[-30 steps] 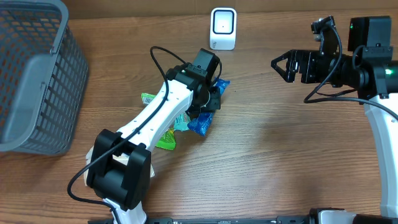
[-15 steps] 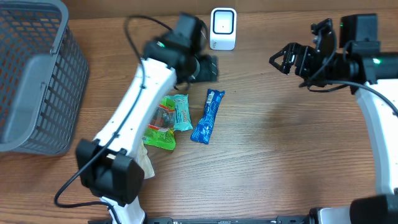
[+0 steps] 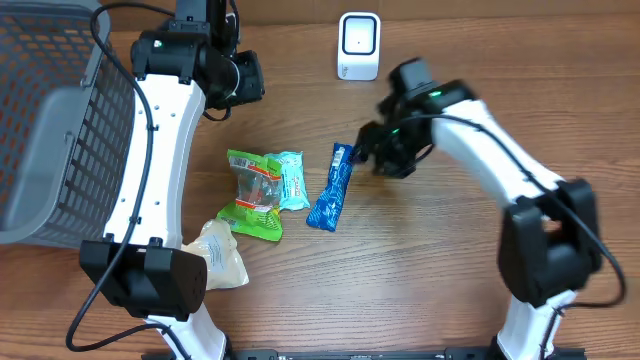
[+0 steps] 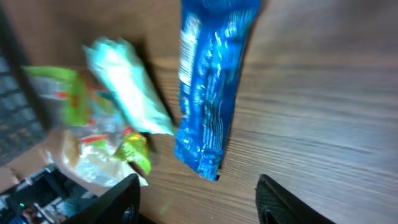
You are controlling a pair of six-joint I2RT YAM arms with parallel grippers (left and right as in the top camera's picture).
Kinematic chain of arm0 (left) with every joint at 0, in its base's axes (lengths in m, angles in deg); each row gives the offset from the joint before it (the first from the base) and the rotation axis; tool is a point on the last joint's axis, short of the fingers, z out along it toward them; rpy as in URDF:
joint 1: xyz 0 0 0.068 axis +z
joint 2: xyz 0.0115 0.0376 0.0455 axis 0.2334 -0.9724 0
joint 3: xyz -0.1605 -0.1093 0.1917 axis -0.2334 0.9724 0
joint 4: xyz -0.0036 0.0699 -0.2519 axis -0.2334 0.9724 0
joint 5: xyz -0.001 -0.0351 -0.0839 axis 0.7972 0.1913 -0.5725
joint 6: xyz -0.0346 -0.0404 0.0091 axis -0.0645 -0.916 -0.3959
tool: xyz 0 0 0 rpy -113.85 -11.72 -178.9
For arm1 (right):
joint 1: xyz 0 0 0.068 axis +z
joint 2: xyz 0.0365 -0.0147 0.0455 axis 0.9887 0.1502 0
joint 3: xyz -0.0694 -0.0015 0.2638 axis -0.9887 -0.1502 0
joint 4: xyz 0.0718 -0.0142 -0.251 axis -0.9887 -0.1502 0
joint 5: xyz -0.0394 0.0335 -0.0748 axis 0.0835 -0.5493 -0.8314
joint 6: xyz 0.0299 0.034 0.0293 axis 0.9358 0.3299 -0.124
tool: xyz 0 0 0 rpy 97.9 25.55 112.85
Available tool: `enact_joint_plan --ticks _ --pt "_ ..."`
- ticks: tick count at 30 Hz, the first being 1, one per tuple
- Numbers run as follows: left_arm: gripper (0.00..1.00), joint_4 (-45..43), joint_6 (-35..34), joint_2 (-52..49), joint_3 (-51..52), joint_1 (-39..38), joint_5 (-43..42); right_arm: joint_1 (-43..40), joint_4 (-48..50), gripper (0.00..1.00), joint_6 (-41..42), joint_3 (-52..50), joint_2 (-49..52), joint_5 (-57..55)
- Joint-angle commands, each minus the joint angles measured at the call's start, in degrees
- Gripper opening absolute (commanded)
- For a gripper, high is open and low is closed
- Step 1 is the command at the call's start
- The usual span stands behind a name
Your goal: Scan the item barcode
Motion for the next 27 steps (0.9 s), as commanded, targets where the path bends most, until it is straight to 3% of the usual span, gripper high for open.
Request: enact_joint_plan --ticks 1,8,11,16,17,18,23,25,27 --pt "0.32 1.4 0.7 0.1 -0.8 -0.4 1.4 2.4 0.7 0.55 7.2 -0.3 3.3 -2.6" --pt "0.32 2.4 0.7 0.1 -0.8 -0.4 1.3 7.1 3.6 0.55 8.7 -0.3 4.9 -7.1" --pt "0.31 2.6 0.7 0.1 -0.8 -0.4 1.3 9.0 3.4 0.47 11.3 -0.3 4.9 -10.8" --pt "0.29 3.6 0.7 0.1 -0.8 -0.4 1.4 10.8 3.1 0.47 11.8 -0.5 4.9 -12.5" --pt "0.29 3.7 0.7 0.1 -0.8 -0.4 1.4 11.0 3.3 0.43 13.1 -1.1 4.9 -13.4" --pt "0.29 3.8 0.7 0.1 -0.8 -0.4 1.4 11.3 3.7 0.29 15.0 -2.3 4.9 -14.0" --pt "0.31 4.7 0.7 0.1 -0.8 -0.4 1.4 11.1 4.9 0.18 19.3 -4.8 4.9 -15.0" --pt "0.37 5.0 0.7 0.1 -0.8 -0.4 1.4 10.9 5.4 0.16 19.3 -4.8 4.9 -15.5" --pt "0.7 5.0 0.7 0.1 -0.8 -0.4 1.3 10.9 5.9 0.16 19.3 -4.8 4.9 -15.7"
